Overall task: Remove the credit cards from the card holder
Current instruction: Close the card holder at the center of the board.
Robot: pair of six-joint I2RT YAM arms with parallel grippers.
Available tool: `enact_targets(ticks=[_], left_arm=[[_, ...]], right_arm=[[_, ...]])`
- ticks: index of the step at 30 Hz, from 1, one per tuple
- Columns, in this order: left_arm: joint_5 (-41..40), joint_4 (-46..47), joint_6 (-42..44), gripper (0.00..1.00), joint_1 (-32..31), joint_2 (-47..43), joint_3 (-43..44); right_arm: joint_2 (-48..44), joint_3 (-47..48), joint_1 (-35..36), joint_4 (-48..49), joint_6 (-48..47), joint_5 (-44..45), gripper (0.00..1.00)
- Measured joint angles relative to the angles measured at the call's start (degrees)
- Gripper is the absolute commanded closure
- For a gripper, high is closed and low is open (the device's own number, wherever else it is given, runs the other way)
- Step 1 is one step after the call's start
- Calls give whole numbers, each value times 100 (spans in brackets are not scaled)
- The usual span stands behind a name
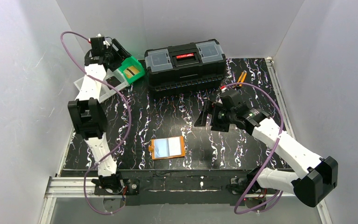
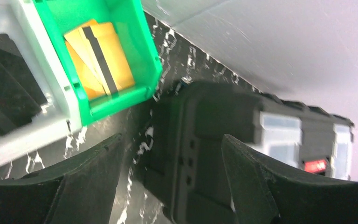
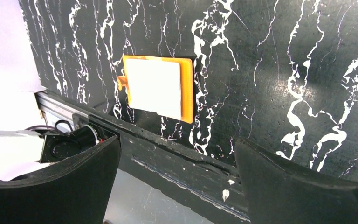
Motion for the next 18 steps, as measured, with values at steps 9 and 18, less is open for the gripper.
enact_targets(ticks=[9, 18], left_arm=[[15, -409, 129, 24, -1412, -2968, -2675], [-378, -1401, -4, 31, -3069, -5613, -6214]], right_arm=[[-214, -413, -31, 345, 26, -11, 2], [-85, -894, -20, 667, 254, -7, 2]])
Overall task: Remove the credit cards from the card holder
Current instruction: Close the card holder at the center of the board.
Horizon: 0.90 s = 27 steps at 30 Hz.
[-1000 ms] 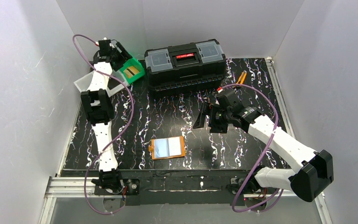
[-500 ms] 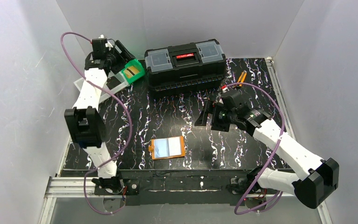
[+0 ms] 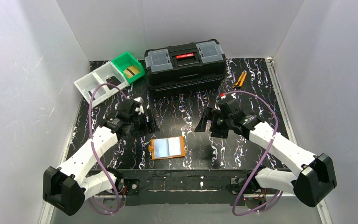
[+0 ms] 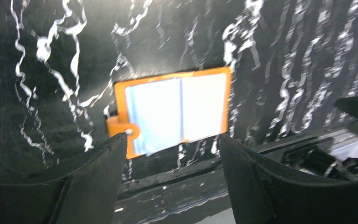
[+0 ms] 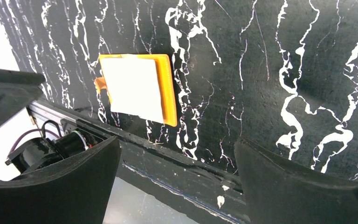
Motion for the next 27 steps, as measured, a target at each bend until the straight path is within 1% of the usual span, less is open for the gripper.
enact_targets(ticks=[6, 9, 14, 19, 27], left_arm=[[-315, -118, -184, 37, -186, -81, -682], [-407, -131, -293, 38, -195, -79, -866], [-367, 140, -498, 41, -192, 9, -1237], [-240, 389, -542, 44, -192, 291, -1508], [-35, 772, -472, 49, -212, 619, -1589]], right_arm=[[136, -140, 39, 46, 96, 20, 2], [133, -146, 61, 57, 105, 22, 0], [144, -225, 87, 140, 125, 20, 0], [249, -229, 111, 190, 127, 9, 0], [330, -229, 168, 232, 127, -28, 0]])
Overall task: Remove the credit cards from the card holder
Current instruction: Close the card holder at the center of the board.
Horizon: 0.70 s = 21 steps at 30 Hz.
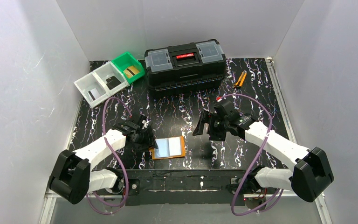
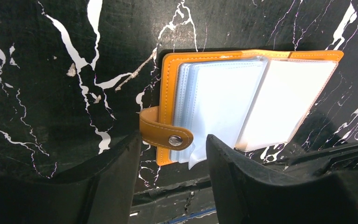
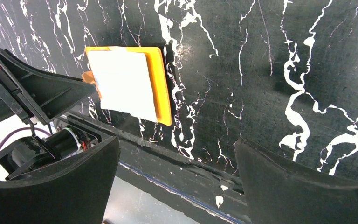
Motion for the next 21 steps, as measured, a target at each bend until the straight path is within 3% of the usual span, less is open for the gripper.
enact_targets(ticks=[6, 21], left_arm=[[-9, 68, 68, 55, -17, 162, 0], [-216, -83, 149, 97, -57, 275, 13]], right_arm=[[96, -2, 44, 107, 39, -63, 0], [236, -83, 114, 221, 96, -96, 0]])
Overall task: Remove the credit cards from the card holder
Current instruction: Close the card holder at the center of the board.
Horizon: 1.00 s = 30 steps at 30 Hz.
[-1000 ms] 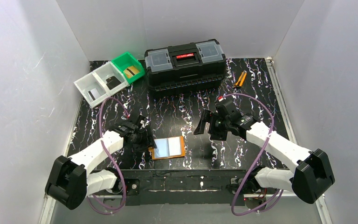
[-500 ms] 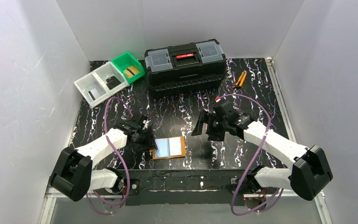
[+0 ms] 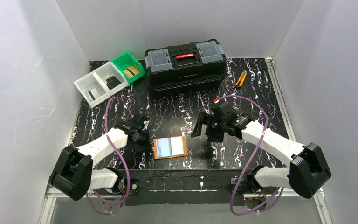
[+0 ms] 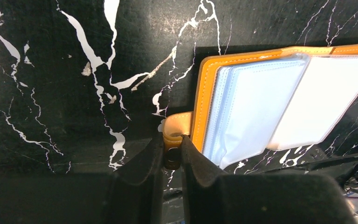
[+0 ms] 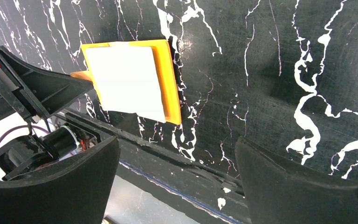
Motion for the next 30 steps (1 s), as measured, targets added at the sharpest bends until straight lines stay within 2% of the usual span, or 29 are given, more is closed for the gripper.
enact_targets(ticks=[2, 17, 22, 24, 30], left_arm=[[-17, -59, 22, 100, -4, -33, 20], [-28, -238, 68, 100, -166, -577, 516], [-26, -243, 46, 100, -461, -542, 785], [-63, -240, 26, 100, -667, -439, 905], [-212, -260, -111, 100, -1158, -13, 1178]], right_arm=[[20, -4, 4, 24, 2, -4, 0], [328, -28, 76, 219, 11, -63, 2], [673, -116, 146, 446, 87, -186, 16], [811, -138, 170, 553, 155, -247, 26], [1193, -170, 216, 828, 304, -348, 65]])
